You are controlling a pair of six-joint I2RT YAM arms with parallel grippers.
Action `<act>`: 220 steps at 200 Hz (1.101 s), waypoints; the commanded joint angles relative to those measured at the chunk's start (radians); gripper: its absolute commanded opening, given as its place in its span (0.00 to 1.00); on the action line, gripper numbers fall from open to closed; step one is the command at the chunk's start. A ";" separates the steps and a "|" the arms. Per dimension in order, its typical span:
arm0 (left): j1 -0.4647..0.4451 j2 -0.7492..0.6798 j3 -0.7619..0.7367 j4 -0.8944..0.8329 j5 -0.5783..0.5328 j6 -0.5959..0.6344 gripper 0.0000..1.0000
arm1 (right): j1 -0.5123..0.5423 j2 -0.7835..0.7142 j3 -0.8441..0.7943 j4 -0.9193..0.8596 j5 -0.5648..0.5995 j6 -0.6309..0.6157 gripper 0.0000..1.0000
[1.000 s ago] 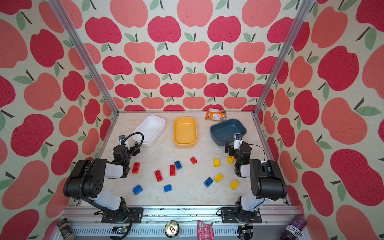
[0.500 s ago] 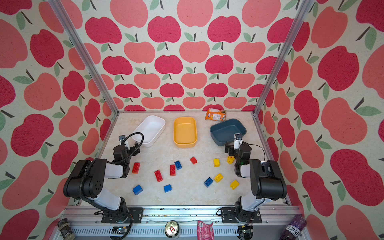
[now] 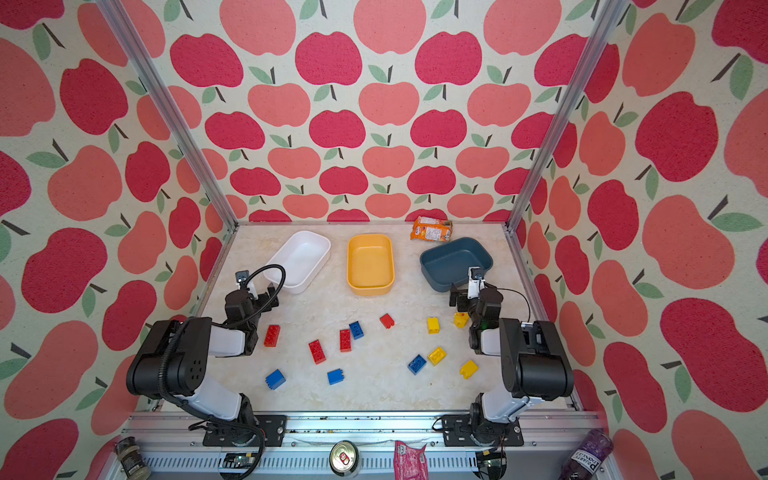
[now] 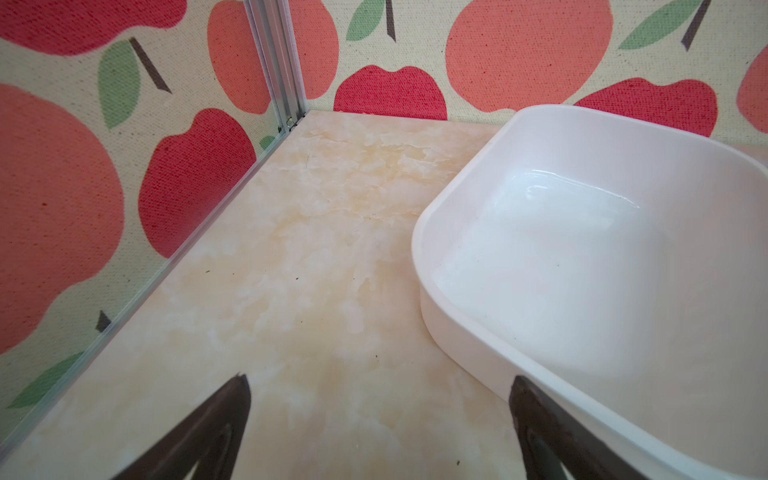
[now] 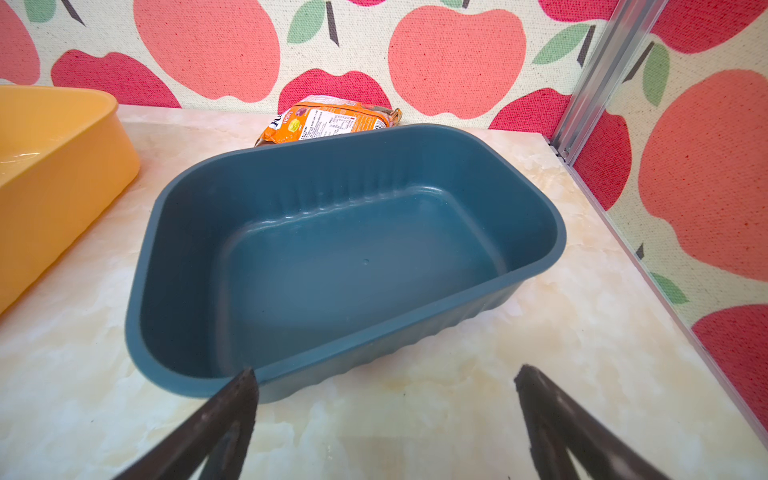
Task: Sort the legos into containers by color
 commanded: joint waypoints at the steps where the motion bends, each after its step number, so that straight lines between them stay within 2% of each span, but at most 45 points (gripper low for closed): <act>1: 0.010 0.005 0.014 -0.011 0.049 0.003 0.99 | 0.004 0.001 0.002 -0.006 -0.016 0.002 0.99; 25: 0.001 -0.044 0.023 -0.063 0.027 0.009 0.99 | 0.009 -0.070 0.034 -0.115 0.003 -0.003 0.99; 43: -0.007 -0.140 0.076 -0.242 -0.021 0.002 0.99 | 0.015 -0.165 0.122 -0.370 0.027 0.004 0.99; 64: -0.015 -0.228 0.153 -0.430 -0.007 0.002 0.99 | 0.033 -0.219 0.253 -0.658 0.064 0.044 0.99; 92: -0.053 -0.259 0.316 -0.712 0.020 -0.032 0.99 | 0.081 -0.268 0.313 -0.779 0.099 0.052 0.99; 107: -0.097 -0.218 0.425 -0.854 0.035 -0.044 0.99 | 0.111 -0.283 0.339 -0.816 0.105 0.065 0.99; 141: -0.155 -0.058 0.655 -1.086 0.177 -0.096 0.99 | 0.169 -0.269 0.429 -0.931 0.104 0.090 0.99; 167: -0.173 0.064 0.789 -1.183 0.278 -0.130 0.99 | 0.205 -0.248 0.480 -0.975 0.097 0.090 0.99; 220: -0.220 0.296 1.042 -1.392 0.354 -0.147 0.99 | 0.256 -0.218 0.533 -1.015 0.079 0.100 0.99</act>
